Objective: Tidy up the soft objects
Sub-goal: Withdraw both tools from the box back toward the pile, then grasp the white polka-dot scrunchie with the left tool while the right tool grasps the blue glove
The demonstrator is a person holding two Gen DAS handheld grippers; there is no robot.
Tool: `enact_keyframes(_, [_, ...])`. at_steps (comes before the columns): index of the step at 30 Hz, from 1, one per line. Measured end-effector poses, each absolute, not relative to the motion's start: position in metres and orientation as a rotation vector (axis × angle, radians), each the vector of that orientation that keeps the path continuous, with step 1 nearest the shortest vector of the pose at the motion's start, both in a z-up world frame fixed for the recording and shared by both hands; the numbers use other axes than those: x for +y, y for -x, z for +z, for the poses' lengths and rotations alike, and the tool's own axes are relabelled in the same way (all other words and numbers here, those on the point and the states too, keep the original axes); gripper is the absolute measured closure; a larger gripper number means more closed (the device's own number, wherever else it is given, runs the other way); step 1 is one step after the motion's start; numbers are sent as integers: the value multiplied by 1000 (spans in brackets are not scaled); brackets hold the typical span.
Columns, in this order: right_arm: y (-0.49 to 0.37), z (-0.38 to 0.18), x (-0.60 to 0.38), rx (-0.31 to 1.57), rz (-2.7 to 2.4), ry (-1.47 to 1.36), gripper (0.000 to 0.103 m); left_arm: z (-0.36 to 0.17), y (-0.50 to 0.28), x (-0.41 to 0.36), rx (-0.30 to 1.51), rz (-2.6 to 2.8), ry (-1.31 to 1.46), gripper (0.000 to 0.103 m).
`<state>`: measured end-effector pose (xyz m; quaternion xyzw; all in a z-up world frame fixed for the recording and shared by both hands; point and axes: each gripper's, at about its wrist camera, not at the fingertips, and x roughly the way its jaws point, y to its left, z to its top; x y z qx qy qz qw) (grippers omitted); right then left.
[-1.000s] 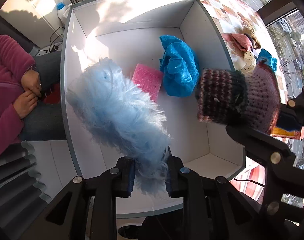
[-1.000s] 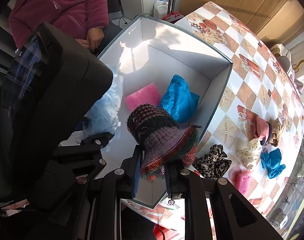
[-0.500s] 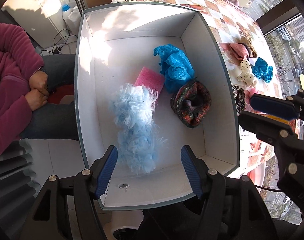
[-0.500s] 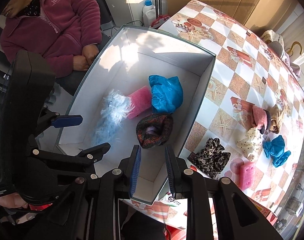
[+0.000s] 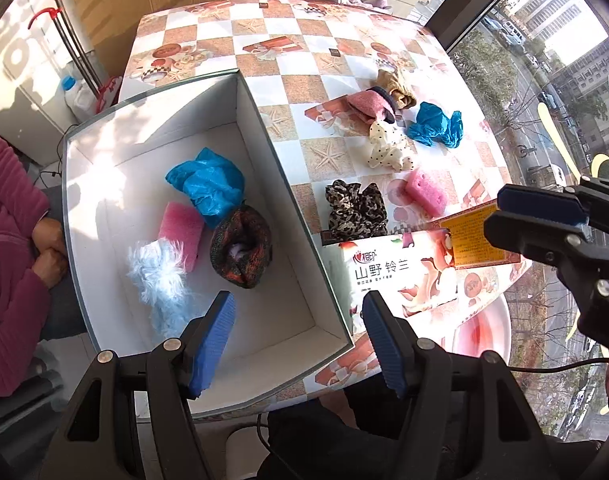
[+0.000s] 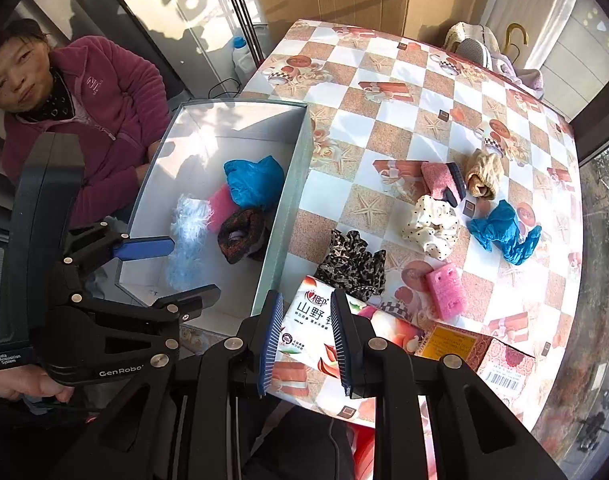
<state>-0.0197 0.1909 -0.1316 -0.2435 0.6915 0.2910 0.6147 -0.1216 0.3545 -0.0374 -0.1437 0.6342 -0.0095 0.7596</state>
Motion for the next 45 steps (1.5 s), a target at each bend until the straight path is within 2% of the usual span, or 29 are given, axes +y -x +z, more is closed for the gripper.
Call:
enact_keyframes(1, [12,-125,180,1579,646,559,76,-34,114,344,1380,-49,300,33])
enact_keyframes(2, [4,-120,169,1569,625,555,64,-33,106,333,1381,-70,288,33])
enact_keyframes(3, [-5,-115,157,1555,599,550,29,-32,97,323,1384,-87,276,33])
enact_keyframes(4, [-14,-111,145,1532,573,549,15,-31,90,313,1387,-102,264,33])
enact_keyframes(5, [-22,-106,134,1503,561,545,12,-32,82,305,1392,-116,256,33])
enact_keyframes(13, [-88,-121,67,1493,535,568,12,-69,18,260,1497,-113,289,33])
enact_keyframes(22, [-138,-208,20,1577,608,640,12,-128,-53,247,1583,8,332,32])
enact_keyframes(32, [-165,-291,39,1623,693,677,12,-178,-104,229,1664,80,305,30])
enact_keyframes(37, [-174,-329,38,1678,669,684,14,-204,-111,229,1709,97,324,30])
enact_keyframes(38, [-175,-334,35,1685,670,681,20,-206,-112,228,1703,91,331,30])
enact_keyframes(39, [-174,-337,34,1693,680,680,36,-207,-112,227,1696,85,333,36])
enact_keyframes(40, [-173,-340,33,1706,694,679,46,-207,-113,223,1690,69,329,40])
enact_keyframes(41, [-171,-344,32,1722,709,680,65,-206,-115,218,1682,51,307,52])
enact_keyframes(42, [-169,-348,30,1740,715,689,72,-205,-116,212,1683,26,287,68])
enact_keyframes(43, [-167,-349,29,1734,722,689,72,-206,-117,207,1693,9,276,74])
enact_keyframes(44, [-167,-347,29,1729,735,677,80,-206,-117,203,1699,1,268,78])
enact_keyframes(45, [-166,-346,28,1740,742,656,81,-204,-116,201,1697,-6,267,81])
